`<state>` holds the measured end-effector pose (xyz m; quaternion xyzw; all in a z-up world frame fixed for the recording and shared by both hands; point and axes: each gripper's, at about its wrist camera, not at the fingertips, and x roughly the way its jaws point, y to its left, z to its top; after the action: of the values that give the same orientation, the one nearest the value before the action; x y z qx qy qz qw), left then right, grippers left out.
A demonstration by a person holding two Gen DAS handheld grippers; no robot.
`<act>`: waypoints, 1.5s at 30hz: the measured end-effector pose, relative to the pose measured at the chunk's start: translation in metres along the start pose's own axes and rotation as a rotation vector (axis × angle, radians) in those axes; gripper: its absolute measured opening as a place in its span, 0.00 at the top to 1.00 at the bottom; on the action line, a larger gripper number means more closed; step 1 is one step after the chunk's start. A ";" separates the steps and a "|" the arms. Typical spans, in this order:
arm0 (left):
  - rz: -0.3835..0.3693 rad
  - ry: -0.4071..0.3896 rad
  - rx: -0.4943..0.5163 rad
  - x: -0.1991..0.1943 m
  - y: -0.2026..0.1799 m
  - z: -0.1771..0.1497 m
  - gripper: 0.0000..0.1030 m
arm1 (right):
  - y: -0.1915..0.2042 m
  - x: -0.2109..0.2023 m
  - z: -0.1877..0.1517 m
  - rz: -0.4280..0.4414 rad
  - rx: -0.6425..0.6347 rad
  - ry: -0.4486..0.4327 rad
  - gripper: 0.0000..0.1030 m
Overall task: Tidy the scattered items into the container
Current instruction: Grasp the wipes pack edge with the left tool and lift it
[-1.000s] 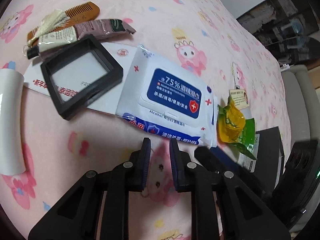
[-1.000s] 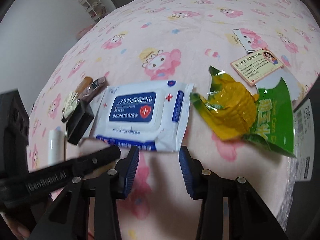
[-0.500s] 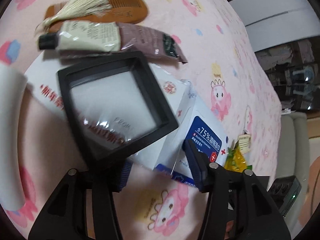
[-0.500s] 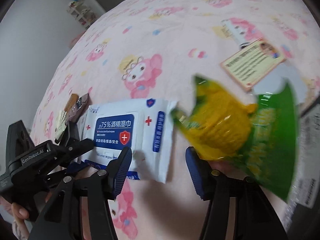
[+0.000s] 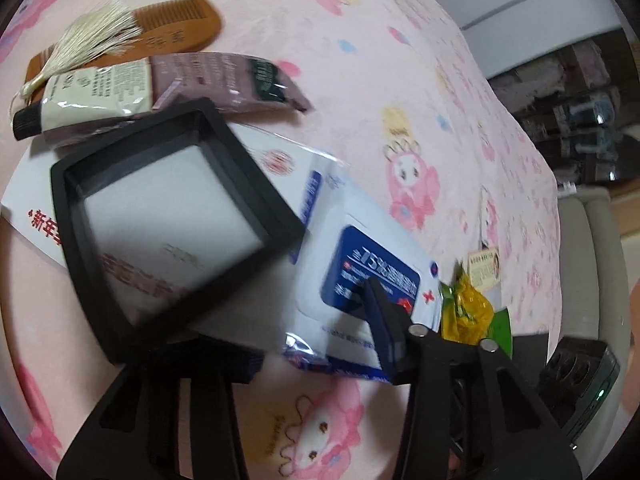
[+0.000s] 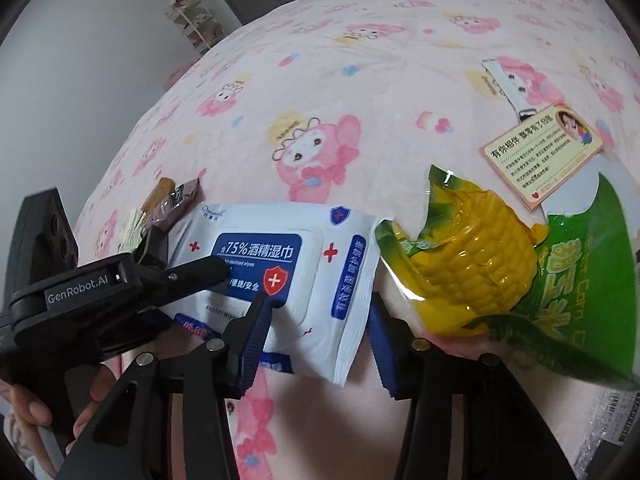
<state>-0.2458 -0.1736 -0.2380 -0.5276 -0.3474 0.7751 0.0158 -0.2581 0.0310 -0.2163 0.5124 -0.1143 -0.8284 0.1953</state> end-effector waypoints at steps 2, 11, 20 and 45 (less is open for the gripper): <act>-0.006 0.009 0.039 -0.001 -0.007 -0.004 0.59 | 0.004 -0.007 -0.002 0.004 -0.008 -0.011 0.61; -0.019 0.057 0.130 -0.021 -0.024 -0.037 0.61 | 0.011 -0.043 -0.017 -0.055 -0.052 -0.050 0.62; -0.080 0.035 -0.057 -0.045 0.016 -0.037 0.58 | 0.008 -0.058 -0.030 -0.100 -0.040 -0.027 0.62; -0.005 0.051 0.049 -0.068 0.005 -0.078 0.61 | 0.002 -0.071 -0.066 -0.061 -0.053 0.019 0.64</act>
<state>-0.1497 -0.1632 -0.2017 -0.5458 -0.3291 0.7696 0.0395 -0.1702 0.0611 -0.1875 0.5181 -0.0747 -0.8318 0.1846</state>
